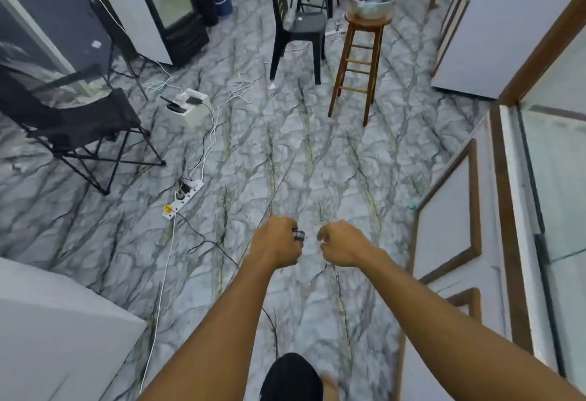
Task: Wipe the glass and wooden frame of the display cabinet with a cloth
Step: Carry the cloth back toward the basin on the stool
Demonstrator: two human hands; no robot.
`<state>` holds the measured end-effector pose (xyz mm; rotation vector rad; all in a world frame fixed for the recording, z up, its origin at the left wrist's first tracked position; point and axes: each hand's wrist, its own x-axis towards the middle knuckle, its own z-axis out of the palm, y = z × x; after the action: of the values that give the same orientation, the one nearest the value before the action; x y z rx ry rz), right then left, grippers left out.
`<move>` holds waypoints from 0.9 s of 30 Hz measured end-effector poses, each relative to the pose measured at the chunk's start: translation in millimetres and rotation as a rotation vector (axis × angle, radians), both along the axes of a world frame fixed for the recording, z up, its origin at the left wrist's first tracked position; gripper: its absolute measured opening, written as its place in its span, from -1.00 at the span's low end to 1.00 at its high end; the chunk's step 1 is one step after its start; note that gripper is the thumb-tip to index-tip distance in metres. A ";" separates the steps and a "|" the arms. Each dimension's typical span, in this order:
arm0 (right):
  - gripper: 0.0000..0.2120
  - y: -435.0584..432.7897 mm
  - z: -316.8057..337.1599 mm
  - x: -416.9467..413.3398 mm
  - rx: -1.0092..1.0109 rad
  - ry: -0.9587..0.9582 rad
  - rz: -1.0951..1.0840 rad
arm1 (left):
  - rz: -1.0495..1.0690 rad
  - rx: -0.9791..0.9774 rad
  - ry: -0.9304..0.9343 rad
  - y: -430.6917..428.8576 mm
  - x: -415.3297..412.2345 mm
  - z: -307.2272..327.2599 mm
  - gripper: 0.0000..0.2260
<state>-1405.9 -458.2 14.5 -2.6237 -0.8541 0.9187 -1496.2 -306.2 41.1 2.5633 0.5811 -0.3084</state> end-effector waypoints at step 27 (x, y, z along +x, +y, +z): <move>-0.61 125.8 3.7 581.2 0.036 -0.010 -0.328 | -0.245 -0.238 -0.070 173.8 638.5 -31.4 -0.77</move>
<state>-824.7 -332.3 18.1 -2.6297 -0.4165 0.7936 -857.7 -132.5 9.7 2.4019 0.1899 -0.3470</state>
